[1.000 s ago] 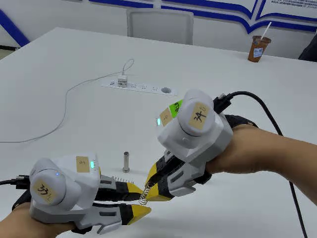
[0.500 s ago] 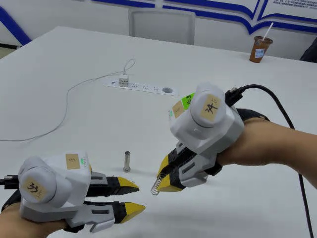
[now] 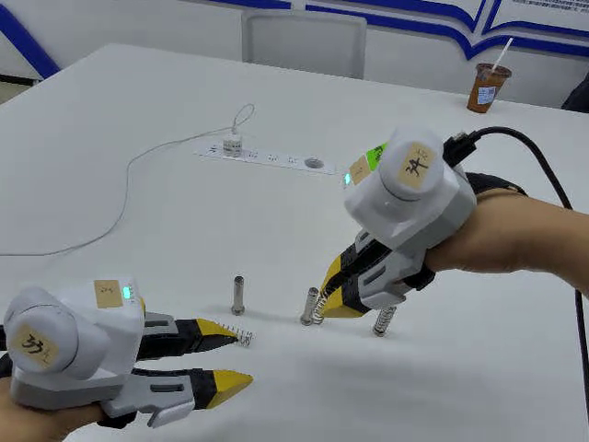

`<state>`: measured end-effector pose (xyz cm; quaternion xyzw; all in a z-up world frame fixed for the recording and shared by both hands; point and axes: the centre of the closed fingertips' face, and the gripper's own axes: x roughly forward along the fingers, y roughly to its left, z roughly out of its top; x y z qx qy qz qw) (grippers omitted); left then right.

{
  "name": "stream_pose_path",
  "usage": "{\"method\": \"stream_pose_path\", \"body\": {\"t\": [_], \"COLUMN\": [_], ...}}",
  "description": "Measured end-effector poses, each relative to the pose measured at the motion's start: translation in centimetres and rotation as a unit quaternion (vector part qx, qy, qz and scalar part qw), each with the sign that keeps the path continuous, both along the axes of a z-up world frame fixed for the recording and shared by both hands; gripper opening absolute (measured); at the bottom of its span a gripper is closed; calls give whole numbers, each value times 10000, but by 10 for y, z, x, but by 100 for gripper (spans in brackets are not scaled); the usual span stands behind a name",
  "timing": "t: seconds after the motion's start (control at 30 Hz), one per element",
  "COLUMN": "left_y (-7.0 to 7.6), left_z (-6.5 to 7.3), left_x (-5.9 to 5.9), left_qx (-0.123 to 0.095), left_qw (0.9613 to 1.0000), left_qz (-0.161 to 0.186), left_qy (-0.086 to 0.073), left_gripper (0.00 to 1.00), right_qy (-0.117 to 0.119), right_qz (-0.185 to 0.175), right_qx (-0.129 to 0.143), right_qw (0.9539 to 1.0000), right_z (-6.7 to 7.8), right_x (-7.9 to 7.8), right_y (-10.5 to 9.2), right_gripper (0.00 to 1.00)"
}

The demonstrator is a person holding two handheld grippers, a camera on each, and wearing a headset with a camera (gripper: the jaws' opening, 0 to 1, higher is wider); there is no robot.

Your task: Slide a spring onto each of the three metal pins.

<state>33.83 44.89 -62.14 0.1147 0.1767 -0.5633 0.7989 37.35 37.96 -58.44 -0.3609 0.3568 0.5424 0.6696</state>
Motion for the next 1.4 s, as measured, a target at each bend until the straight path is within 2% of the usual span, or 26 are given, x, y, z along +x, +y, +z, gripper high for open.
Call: {"method": "stream_pose_path", "body": {"t": [0.3,0.5,0.57,1.03,1.4], "left_y": [5,6,6,7,11], "left_z": [-2,-2,-2,-3,-4], "left_x": [1,0,0,1,1], "left_qx": [-22,-15,-9,9,33], "left_qw": [9999,9999,9999,9999,9999], "left_qz": [100,106,103,101,120], "left_qy": [35,41,42,51,54], "left_gripper": [29,30,30,29,29], "right_qy": [-140,-234,-205,-72,57], "right_qz": [-129,-188,-203,-251,-217], "right_qx": [-157,-370,-363,-405,-558], "right_qw": [9997,9989,9989,9988,9982], "right_z": [2,-4,-6,-16,-28], "right_x": [21,36,39,45,47], "right_y": [-5,-8,-7,-4,-2], "right_gripper": [12,12,12,12,12]}}
